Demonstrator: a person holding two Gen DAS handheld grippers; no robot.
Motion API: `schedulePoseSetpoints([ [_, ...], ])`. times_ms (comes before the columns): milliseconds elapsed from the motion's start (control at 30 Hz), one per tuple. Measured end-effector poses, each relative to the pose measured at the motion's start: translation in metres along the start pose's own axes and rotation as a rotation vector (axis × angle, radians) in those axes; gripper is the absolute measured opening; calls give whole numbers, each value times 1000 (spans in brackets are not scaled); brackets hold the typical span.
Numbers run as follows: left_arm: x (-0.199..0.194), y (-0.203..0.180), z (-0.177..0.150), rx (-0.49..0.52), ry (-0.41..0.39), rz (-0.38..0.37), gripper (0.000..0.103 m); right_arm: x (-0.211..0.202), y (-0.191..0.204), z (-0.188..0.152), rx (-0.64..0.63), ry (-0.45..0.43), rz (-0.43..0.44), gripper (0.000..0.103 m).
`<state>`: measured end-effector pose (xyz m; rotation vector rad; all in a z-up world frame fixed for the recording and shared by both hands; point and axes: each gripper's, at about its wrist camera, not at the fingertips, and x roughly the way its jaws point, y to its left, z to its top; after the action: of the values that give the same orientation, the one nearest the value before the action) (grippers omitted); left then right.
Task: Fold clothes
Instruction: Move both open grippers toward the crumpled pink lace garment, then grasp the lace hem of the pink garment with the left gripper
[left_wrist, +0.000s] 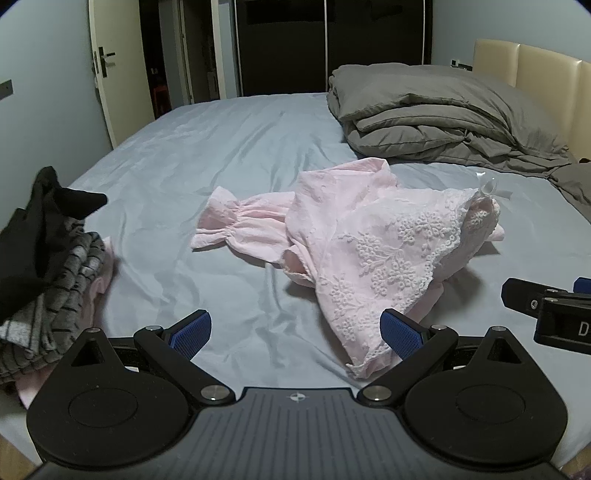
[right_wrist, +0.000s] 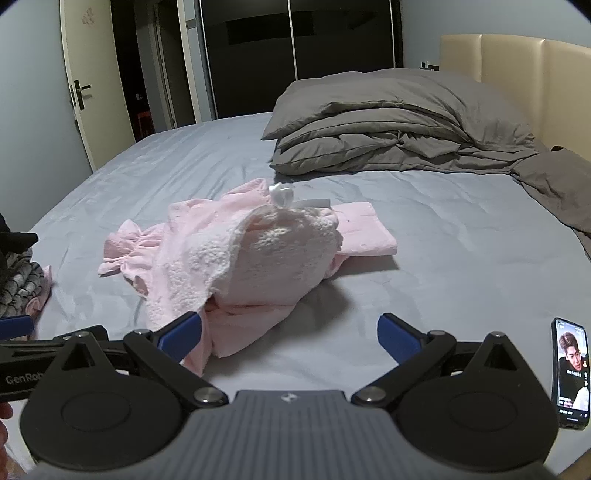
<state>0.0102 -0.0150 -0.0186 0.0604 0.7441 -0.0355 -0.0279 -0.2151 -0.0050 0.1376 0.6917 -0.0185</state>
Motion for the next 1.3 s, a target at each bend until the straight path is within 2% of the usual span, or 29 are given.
schedulePoseSetpoints([
  [167, 10, -5, 1, -12, -6, -47, 100, 13, -9, 4, 13, 9, -23, 101],
  [233, 14, -8, 2, -10, -4, -68, 100, 18, -12, 6, 21, 14, -32, 94],
  [367, 23, -18, 3, 10, -2, -92, 100, 26, -16, 8, 38, 29, -33, 91],
  [533, 36, -33, 5, 31, 1, -112, 98, 44, -19, 10, 57, 59, -28, 79],
  [633, 43, -45, 10, 24, 9, -135, 98, 51, -20, 12, 65, 60, -33, 78],
  [733, 50, -59, 12, 59, 2, -128, 94, 56, -21, 14, 72, 63, -44, 78],
  [800, 54, -66, 13, 84, 1, -124, 78, 59, -21, 15, 73, 69, -45, 78],
  [833, 58, -67, 14, 92, 6, -127, 73, 60, -21, 15, 73, 69, -44, 78],
  [900, 63, -68, 16, 97, 18, -136, 56, 62, -21, 14, 70, 70, -43, 79],
  [933, 64, -66, 17, 91, 28, -148, 53, 62, -21, 14, 71, 71, -43, 80],
  [1000, 68, -62, 19, 79, 48, -171, 37, 62, -21, 14, 79, 72, -38, 80],
  [1067, 68, -59, 20, 73, 59, -181, 27, 63, -19, 14, 72, 79, -29, 80],
  [1167, 65, -50, 24, 62, 47, -173, 10, 62, -16, 13, 58, 87, -18, 80],
  [1300, 51, -42, 30, 93, 4, -154, 5, 60, -15, 10, 46, 97, -15, 81],
])
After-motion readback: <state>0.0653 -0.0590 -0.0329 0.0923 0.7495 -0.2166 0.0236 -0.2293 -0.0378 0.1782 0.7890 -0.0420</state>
